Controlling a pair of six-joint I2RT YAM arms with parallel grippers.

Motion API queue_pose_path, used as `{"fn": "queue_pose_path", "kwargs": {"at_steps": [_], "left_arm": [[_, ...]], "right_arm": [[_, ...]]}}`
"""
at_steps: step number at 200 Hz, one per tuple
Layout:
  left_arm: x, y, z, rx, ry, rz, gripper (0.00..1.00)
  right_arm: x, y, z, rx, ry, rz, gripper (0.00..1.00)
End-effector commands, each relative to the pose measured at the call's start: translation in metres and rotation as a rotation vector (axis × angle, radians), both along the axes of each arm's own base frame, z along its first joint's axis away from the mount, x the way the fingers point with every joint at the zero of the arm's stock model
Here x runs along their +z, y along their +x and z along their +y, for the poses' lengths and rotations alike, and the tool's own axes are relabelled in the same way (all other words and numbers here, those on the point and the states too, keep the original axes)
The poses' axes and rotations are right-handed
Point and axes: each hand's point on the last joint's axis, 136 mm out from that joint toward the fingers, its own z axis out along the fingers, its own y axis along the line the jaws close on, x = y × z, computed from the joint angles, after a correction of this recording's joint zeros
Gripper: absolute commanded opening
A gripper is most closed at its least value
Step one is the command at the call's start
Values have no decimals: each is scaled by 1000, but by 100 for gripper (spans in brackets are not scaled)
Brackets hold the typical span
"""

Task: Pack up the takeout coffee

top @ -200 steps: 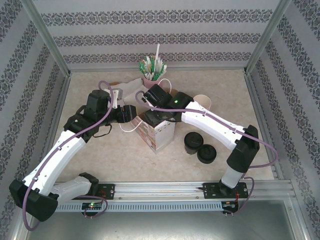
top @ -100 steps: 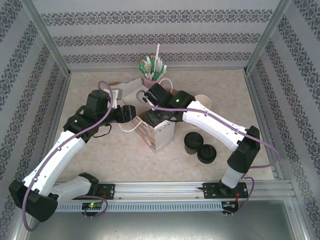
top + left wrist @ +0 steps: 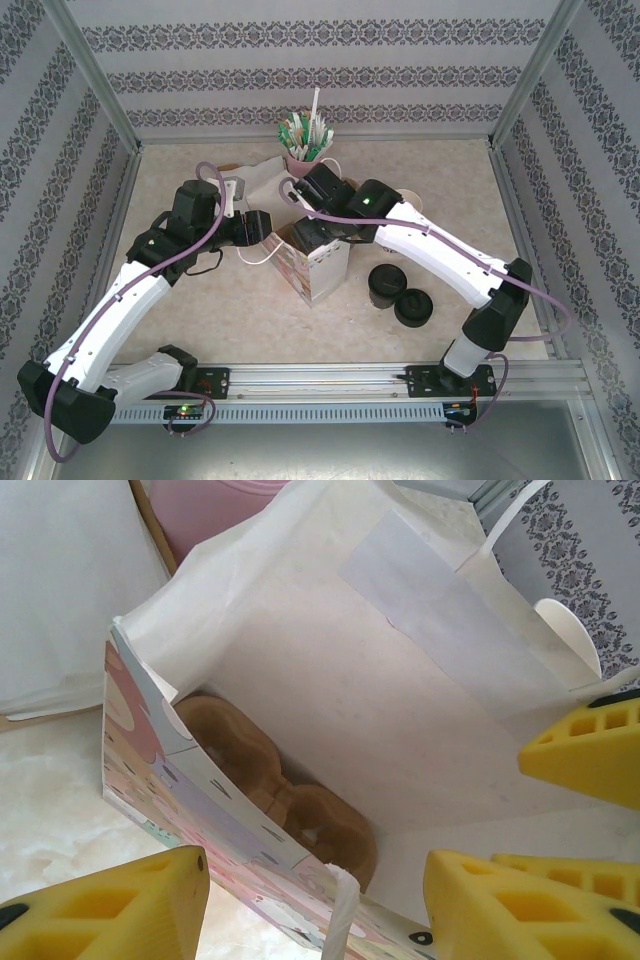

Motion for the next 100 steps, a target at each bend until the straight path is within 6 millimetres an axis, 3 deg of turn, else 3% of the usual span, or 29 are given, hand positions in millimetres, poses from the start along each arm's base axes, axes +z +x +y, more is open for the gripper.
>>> {"fn": "queue_pose_path", "kwargs": {"at_steps": [1, 60, 100], "left_arm": [[11, -2, 8, 17, 14, -20, 59], [16, -2, 10, 23, 23, -33, 60], [19, -2, 11, 24, 28, -41, 62]], "right_arm": [[38, -11, -3, 8, 70, -48, 61], [107, -25, -11, 24, 239, -144, 67], [134, -38, -55, -47, 233, -227, 71]]}}
